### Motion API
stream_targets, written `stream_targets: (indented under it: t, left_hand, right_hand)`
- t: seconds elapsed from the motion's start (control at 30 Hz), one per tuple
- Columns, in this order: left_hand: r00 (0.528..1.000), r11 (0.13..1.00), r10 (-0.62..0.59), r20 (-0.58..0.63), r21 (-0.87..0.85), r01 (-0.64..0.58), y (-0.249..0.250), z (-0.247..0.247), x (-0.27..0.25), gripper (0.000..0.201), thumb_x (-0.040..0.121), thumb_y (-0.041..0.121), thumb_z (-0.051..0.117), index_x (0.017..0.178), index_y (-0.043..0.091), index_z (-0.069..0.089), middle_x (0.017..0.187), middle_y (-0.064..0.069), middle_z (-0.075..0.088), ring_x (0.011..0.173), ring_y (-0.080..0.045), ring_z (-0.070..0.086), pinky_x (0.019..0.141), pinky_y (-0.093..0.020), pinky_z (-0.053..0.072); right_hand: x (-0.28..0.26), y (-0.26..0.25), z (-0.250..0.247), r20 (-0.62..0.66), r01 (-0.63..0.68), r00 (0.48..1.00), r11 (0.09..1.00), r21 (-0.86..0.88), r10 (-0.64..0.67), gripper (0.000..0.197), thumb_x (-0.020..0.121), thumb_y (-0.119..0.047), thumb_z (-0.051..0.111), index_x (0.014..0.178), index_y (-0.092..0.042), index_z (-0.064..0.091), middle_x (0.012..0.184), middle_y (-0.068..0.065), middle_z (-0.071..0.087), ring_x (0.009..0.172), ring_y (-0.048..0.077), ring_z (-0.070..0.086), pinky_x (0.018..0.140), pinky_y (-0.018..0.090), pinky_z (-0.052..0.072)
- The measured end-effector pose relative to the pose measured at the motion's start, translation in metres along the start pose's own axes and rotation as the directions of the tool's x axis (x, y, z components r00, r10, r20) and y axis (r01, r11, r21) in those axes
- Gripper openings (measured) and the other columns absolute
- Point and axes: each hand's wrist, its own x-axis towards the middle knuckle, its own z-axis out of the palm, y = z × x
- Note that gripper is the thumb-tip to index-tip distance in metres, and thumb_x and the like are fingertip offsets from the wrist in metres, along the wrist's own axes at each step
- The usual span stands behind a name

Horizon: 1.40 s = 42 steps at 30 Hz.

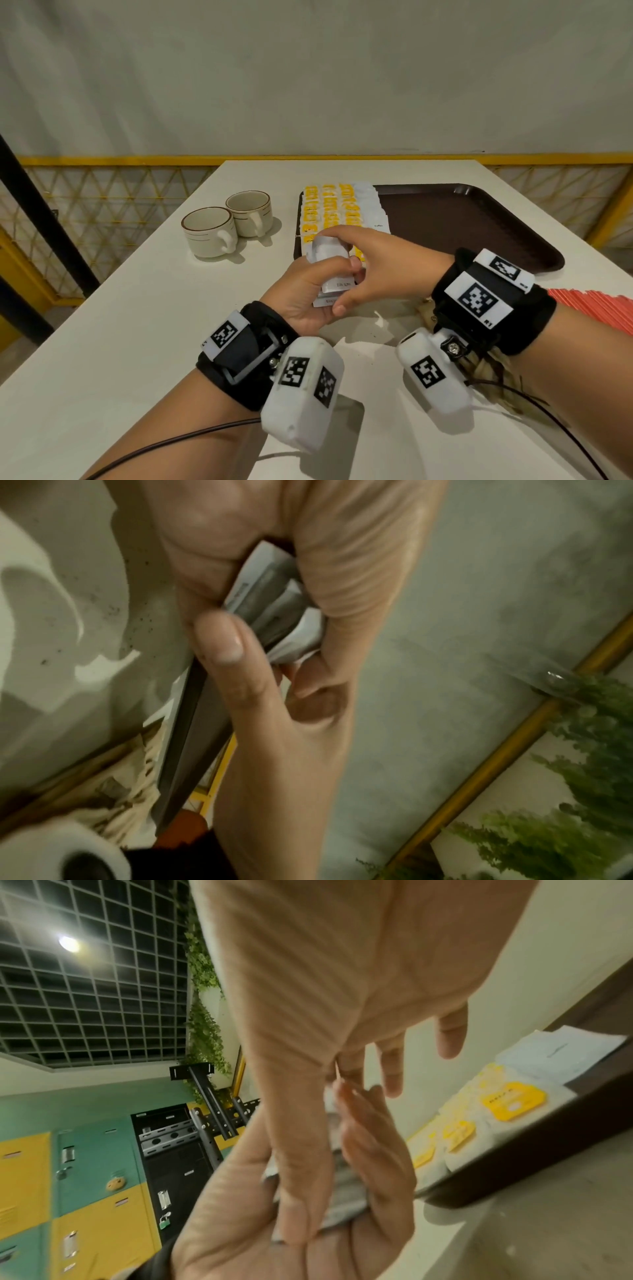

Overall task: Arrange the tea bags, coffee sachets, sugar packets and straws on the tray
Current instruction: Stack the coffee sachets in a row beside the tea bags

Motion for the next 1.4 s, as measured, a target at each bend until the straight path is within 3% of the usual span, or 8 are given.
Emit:
stream_targets:
  t: [0.1, 0.23, 0.37, 0.5, 0.83, 1.1, 1.3, 1.4]
  left_hand:
    - [0.999, 0.998, 0.037, -0.003, 0.041, -0.037, 0.001, -0.004, 0.001, 0.031, 0.073, -0.001, 0.069, 0.099, 0.012, 0.060, 0.081, -0.010, 0.060, 0.073, -0.021, 0.062, 0.066, -0.032, 0.049]
    - [0.999, 1.000, -0.012, 0.030, 0.019, 0.012, 0.003, -0.006, 0.001, 0.031, 0.068, -0.005, 0.070, 0.090, 0.014, 0.060, 0.072, -0.005, 0.060, 0.064, -0.016, 0.060, 0.069, -0.032, 0.047]
    - [0.994, 0.995, -0.028, 0.103, 0.094, 0.018, 0.007, -0.008, -0.001, 0.038, 0.054, 0.011, 0.089, 0.085, 0.015, 0.069, 0.073, -0.007, 0.063, 0.068, -0.017, 0.060, 0.069, -0.031, 0.049]
    - [0.976, 0.996, -0.066, 0.208, 0.079, 0.051, 0.012, -0.009, -0.006, 0.056, 0.038, 0.030, 0.096, 0.087, 0.012, 0.074, 0.079, -0.008, 0.065, 0.072, -0.018, 0.062, 0.064, -0.028, 0.055]
    - [0.971, 0.993, -0.091, 0.221, 0.099, 0.070, 0.007, -0.011, -0.004, 0.078, 0.044, 0.042, 0.091, 0.107, 0.008, 0.061, 0.087, -0.012, 0.064, 0.076, -0.019, 0.063, 0.063, -0.029, 0.055]
    - [0.980, 0.995, -0.094, 0.173, 0.038, 0.089, 0.009, -0.010, -0.002, 0.097, 0.039, 0.052, 0.089, 0.119, 0.009, 0.057, 0.080, -0.008, 0.063, 0.073, -0.018, 0.062, 0.064, -0.026, 0.056]
    - [0.981, 0.989, -0.138, 0.140, 0.078, 0.127, 0.011, -0.011, 0.003, 0.077, 0.054, 0.080, 0.054, 0.091, 0.016, 0.076, 0.079, -0.008, 0.065, 0.072, -0.016, 0.059, 0.065, -0.023, 0.053]
    - [0.989, 0.991, -0.133, 0.067, 0.033, 0.131, 0.013, -0.013, 0.004, 0.073, 0.059, 0.076, 0.047, 0.083, 0.014, 0.077, 0.078, -0.009, 0.064, 0.068, -0.017, 0.060, 0.062, -0.025, 0.053]
  right_hand:
    - [-0.003, 0.002, -0.009, -0.047, 0.056, 0.997, 0.998, 0.026, -0.055, 0.084, 0.063, -0.031, 0.087, 0.135, -0.028, 0.044, 0.135, -0.014, 0.045, 0.122, -0.001, 0.041, 0.098, 0.007, 0.031]
    - [-0.006, 0.006, -0.018, -0.088, 0.102, 0.991, 0.993, 0.060, -0.097, 0.057, 0.067, -0.027, 0.085, 0.117, -0.032, 0.058, 0.118, -0.016, 0.057, 0.114, -0.002, 0.049, 0.100, 0.013, 0.036]
    - [-0.010, 0.003, -0.024, -0.080, 0.102, 0.993, 0.986, 0.133, -0.092, 0.045, 0.069, -0.021, 0.083, 0.110, -0.027, 0.063, 0.105, -0.018, 0.062, 0.101, -0.007, 0.054, 0.084, 0.001, 0.036]
    - [-0.011, 0.005, -0.029, -0.103, 0.074, 0.994, 0.962, 0.265, -0.048, 0.020, 0.078, -0.016, 0.076, 0.097, -0.016, 0.070, 0.092, -0.005, 0.070, 0.084, 0.002, 0.063, 0.080, 0.019, 0.048]
    - [-0.011, 0.009, -0.022, -0.180, 0.081, 0.983, 0.960, 0.270, -0.032, 0.016, 0.074, -0.013, 0.080, 0.085, -0.015, 0.070, 0.073, -0.021, 0.065, 0.069, 0.000, 0.058, 0.066, 0.013, 0.047]
    - [-0.010, 0.007, -0.018, -0.169, 0.048, 0.986, 0.980, 0.192, -0.015, 0.018, 0.077, -0.021, 0.078, 0.093, -0.017, 0.071, 0.090, -0.010, 0.066, 0.085, 0.014, 0.060, 0.075, 0.030, 0.052]
    - [-0.006, 0.003, -0.016, -0.229, 0.042, 0.973, 0.964, 0.262, 0.019, 0.013, 0.080, -0.013, 0.075, 0.090, -0.006, 0.072, 0.086, 0.006, 0.071, 0.073, 0.013, 0.064, 0.073, 0.025, 0.053]
    - [-0.007, 0.003, -0.018, -0.269, 0.019, 0.959, 0.931, 0.365, 0.086, 0.013, 0.079, -0.010, 0.075, 0.087, -0.002, 0.070, 0.087, 0.012, 0.072, 0.073, 0.010, 0.063, 0.077, 0.028, 0.053]
